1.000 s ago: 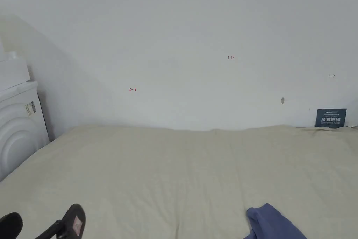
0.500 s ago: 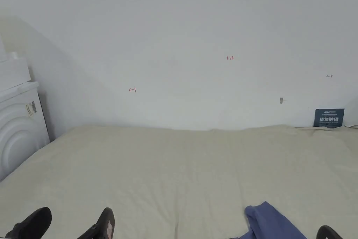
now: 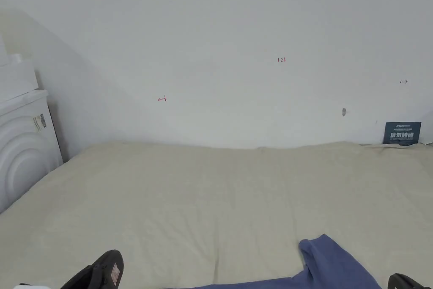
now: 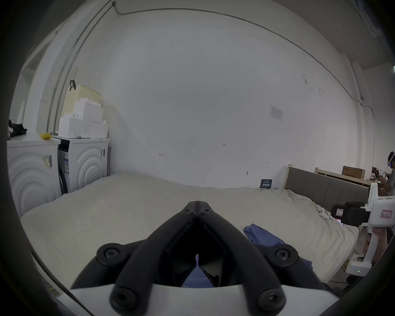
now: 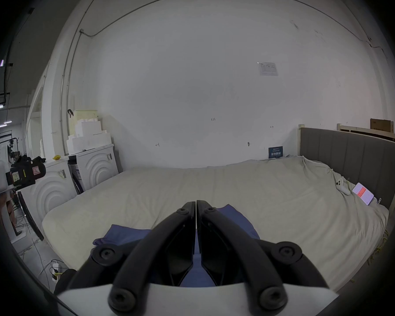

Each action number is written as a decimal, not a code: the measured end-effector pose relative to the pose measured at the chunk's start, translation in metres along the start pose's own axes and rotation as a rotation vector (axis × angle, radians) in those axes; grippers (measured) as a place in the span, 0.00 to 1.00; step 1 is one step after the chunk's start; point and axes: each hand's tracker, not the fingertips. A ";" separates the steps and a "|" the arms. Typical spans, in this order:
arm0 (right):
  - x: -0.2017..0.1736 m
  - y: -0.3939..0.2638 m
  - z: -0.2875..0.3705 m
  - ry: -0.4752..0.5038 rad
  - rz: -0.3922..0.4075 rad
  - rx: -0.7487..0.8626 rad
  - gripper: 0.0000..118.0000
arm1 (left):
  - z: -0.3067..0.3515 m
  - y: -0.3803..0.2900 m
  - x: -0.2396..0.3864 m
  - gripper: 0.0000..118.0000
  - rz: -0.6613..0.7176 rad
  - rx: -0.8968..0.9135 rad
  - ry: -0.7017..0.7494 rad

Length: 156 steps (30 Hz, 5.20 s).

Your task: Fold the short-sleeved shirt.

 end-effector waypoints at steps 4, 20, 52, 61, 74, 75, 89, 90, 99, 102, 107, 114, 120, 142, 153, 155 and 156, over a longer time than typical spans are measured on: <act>0.005 -0.005 -0.003 0.017 -0.032 -0.018 0.01 | -0.010 -0.003 -0.007 0.00 -0.001 -0.058 0.014; 0.023 -0.061 -0.056 0.011 -0.108 -0.261 0.01 | -0.275 -0.167 -0.113 0.67 -0.074 -0.774 0.138; 0.155 -0.061 -0.331 -0.075 -0.007 -0.737 0.80 | -0.341 -0.201 -0.098 0.14 -0.221 -1.071 0.109; 0.168 -0.124 -0.387 -0.146 0.068 -0.929 0.53 | -0.340 -0.203 -0.107 0.15 -0.159 -1.056 0.096; 0.169 -0.071 -0.324 0.016 -0.112 -0.723 0.03 | -0.289 -0.160 -0.120 0.07 -0.005 -0.847 -0.012; 0.170 -0.063 -0.309 0.039 -0.128 -0.692 0.03 | -0.275 -0.151 -0.124 0.07 0.045 -0.802 -0.020; 0.162 -0.089 -0.060 0.029 -0.289 -0.505 0.02 | -0.057 -0.153 -0.141 0.07 0.191 -0.678 -0.263; 0.162 -0.099 -0.051 0.030 -0.305 -0.514 0.02 | -0.054 -0.161 -0.141 0.07 0.198 -0.705 -0.260; 0.171 -0.155 -0.053 -0.043 -0.341 -0.603 0.03 | -0.066 -0.196 -0.142 0.13 0.170 -0.815 -0.183; 0.165 -0.147 -0.049 -0.077 -0.177 -0.598 0.30 | -0.058 -0.186 -0.150 0.61 0.165 -0.813 -0.095; 0.153 -0.092 -0.009 -0.244 0.107 -0.465 0.56 | -0.014 -0.127 -0.169 0.82 0.092 -0.641 0.074; 0.109 -0.009 0.039 -0.163 -0.041 -0.082 0.66 | 0.014 -0.028 -0.121 0.86 0.230 -0.227 -0.081; 0.085 0.013 0.045 0.005 -0.242 0.111 0.80 | 0.018 0.000 -0.072 0.86 0.305 -0.051 -0.222; 0.027 -0.034 -0.014 0.229 -0.265 -0.056 0.99 | 0.000 -0.014 0.011 1.00 0.010 0.029 -0.248; -0.002 -0.057 -0.020 0.141 -0.182 -0.074 0.99 | -0.002 -0.038 0.017 1.00 0.080 -0.043 -0.187; -0.002 -0.056 -0.020 0.075 -0.189 -0.089 0.99 | -0.005 -0.041 0.013 1.00 0.084 -0.059 -0.195; 0.000 -0.056 -0.019 0.078 -0.193 -0.080 0.99 | -0.006 -0.044 0.012 1.00 0.044 -0.061 -0.215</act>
